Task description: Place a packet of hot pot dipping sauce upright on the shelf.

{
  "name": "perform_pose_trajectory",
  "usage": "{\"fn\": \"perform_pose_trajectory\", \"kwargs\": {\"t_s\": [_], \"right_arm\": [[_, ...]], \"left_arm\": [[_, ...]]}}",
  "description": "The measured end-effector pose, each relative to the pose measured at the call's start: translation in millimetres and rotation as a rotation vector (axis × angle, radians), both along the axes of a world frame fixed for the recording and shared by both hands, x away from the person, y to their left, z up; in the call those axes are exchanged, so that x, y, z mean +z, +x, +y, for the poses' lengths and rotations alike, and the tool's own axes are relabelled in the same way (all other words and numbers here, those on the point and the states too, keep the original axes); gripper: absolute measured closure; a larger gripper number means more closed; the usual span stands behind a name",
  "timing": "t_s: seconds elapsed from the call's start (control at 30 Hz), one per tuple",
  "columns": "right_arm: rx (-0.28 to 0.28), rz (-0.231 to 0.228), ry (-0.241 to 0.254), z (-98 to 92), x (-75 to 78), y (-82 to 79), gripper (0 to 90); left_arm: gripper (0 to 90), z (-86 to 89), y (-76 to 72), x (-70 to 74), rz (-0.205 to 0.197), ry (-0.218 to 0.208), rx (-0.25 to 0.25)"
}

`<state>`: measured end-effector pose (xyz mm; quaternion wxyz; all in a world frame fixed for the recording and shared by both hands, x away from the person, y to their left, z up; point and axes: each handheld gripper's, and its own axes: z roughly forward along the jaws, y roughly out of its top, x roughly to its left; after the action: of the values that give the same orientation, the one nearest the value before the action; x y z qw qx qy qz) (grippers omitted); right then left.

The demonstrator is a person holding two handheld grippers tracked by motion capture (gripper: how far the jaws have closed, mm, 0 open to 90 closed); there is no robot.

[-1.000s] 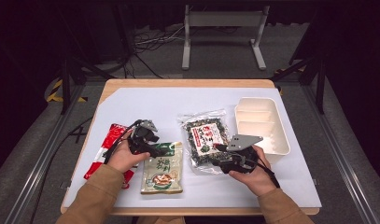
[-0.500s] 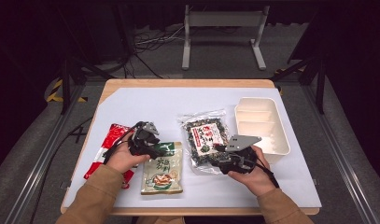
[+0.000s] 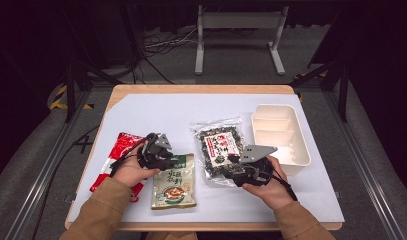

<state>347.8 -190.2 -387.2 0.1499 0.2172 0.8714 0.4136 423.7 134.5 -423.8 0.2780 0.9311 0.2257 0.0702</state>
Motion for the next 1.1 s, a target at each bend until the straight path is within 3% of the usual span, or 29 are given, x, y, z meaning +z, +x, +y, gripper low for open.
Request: {"fn": "perform_pose_trajectory", "kwargs": {"t_s": [0.43, 0.63, 0.8, 1.1], "right_arm": [[0.039, 0.048, 0.005, 1.4, -0.7, 1.6, 54.3], [0.046, 0.047, 0.007, 1.3, 0.2, 1.9, 55.3], [0.052, 0.047, 0.01, 2.2, 0.9, 2.2, 56.1], [0.064, 0.04, 0.019, 3.8, 5.2, 0.9, 56.4]], "left_arm": [[77.2, -0.2, -2.9, 5.5, 0.05, -0.03, -0.016], [80.3, 2.5, -4.3, 10.7, 0.063, -0.071, -0.019], [81.2, 11.1, -6.3, 20.7, 0.096, -0.141, -0.01], [81.4, 13.3, -24.5, 55.5, 0.041, -0.174, -0.071]]}}
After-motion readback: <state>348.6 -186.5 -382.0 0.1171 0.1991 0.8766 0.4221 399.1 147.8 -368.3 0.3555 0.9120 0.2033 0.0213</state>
